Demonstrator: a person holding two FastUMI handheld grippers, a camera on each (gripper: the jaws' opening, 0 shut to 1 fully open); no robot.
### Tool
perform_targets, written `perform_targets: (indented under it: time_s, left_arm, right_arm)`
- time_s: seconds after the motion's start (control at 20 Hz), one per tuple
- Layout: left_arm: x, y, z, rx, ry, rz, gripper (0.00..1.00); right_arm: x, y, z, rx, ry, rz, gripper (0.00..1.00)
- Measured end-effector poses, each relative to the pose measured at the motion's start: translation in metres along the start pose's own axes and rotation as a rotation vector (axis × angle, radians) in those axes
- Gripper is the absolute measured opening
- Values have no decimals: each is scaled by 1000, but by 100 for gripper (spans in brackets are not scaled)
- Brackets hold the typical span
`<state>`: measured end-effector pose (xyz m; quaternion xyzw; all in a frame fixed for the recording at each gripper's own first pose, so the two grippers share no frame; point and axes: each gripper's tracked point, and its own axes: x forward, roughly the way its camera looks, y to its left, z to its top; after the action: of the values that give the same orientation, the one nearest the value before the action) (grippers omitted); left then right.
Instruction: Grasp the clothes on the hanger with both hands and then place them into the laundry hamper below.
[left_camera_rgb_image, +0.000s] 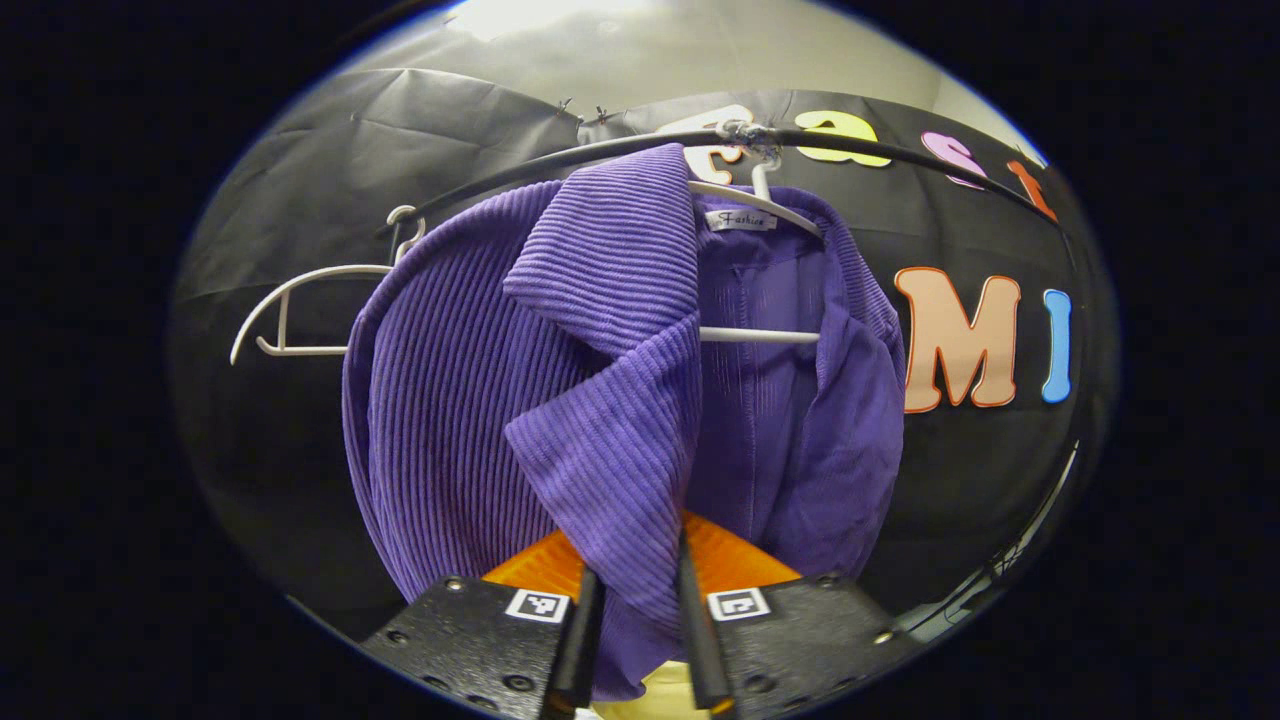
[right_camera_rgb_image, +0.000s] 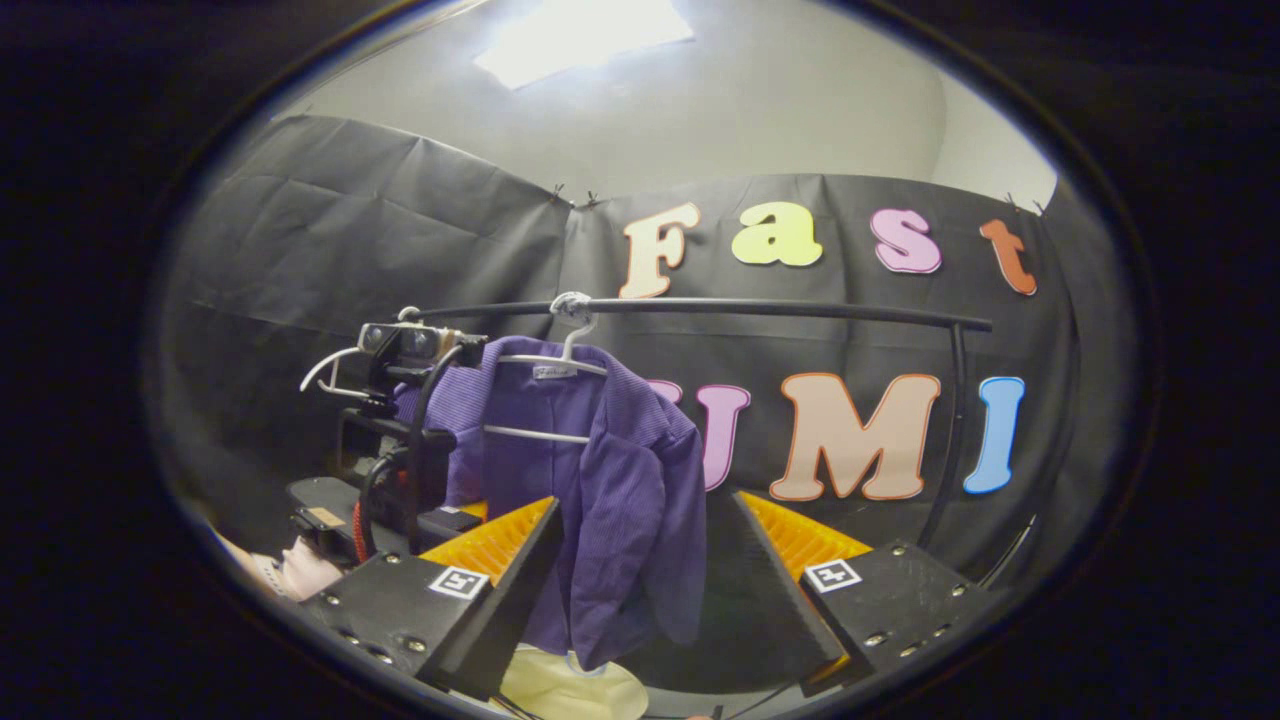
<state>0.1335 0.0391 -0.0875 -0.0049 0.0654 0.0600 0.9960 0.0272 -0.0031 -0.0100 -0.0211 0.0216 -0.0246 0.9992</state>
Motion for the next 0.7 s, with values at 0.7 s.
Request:
perform_targets:
  time_s: [0.7]
  left_arm:
    - [-67,49,81,-54,-107,-1,5]
  right_arm:
    - [71,34,-36,-2,50,85,99]
